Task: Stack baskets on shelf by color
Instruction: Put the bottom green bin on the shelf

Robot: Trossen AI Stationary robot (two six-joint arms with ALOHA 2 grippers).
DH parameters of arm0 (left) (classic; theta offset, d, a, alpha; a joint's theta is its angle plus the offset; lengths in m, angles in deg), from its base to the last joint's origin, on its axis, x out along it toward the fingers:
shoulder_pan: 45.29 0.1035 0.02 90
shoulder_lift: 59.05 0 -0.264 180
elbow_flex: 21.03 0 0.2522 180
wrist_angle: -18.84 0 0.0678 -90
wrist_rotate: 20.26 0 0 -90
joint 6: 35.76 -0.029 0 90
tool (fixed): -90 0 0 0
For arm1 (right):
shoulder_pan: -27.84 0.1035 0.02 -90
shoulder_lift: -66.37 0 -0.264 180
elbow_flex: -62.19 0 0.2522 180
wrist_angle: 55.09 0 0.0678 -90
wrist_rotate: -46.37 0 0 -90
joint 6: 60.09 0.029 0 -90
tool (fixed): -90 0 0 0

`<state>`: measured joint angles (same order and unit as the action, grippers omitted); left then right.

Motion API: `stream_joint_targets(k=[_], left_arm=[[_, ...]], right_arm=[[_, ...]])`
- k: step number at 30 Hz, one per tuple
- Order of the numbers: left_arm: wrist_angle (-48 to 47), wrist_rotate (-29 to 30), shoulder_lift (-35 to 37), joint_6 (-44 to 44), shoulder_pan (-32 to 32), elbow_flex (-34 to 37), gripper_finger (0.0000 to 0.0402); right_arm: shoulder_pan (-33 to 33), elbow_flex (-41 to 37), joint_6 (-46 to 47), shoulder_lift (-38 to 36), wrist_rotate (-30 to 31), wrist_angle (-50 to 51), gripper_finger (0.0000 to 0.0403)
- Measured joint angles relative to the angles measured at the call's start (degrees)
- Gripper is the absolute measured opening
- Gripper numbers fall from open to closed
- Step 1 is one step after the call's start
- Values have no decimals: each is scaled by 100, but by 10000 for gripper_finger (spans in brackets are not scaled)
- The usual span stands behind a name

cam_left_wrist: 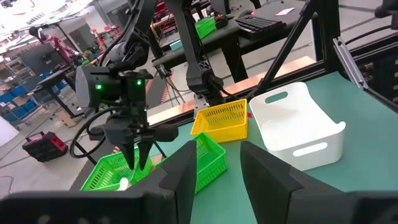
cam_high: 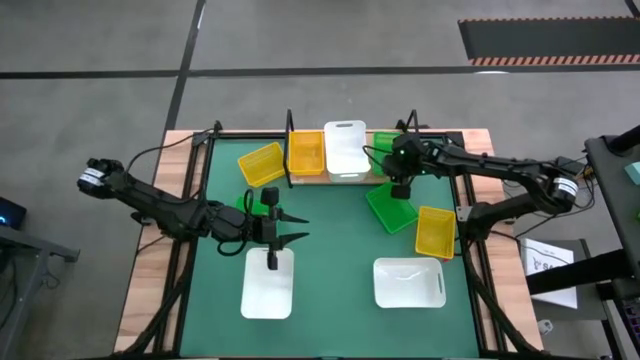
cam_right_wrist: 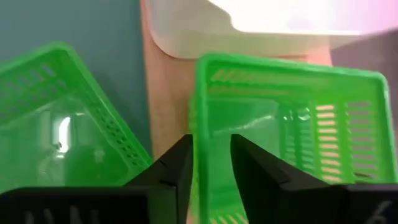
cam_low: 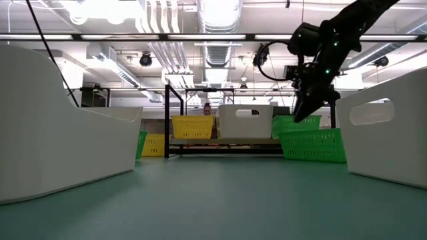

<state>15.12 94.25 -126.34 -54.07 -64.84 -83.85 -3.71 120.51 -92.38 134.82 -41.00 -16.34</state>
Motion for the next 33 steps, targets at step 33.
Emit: stream_joint_targets(k=[33], left_arm=[[-956, 599, 858, -609, 31, 347, 109]], right_arm=[[-72, 3981, 689, 2290, -663, 3770, 9]])
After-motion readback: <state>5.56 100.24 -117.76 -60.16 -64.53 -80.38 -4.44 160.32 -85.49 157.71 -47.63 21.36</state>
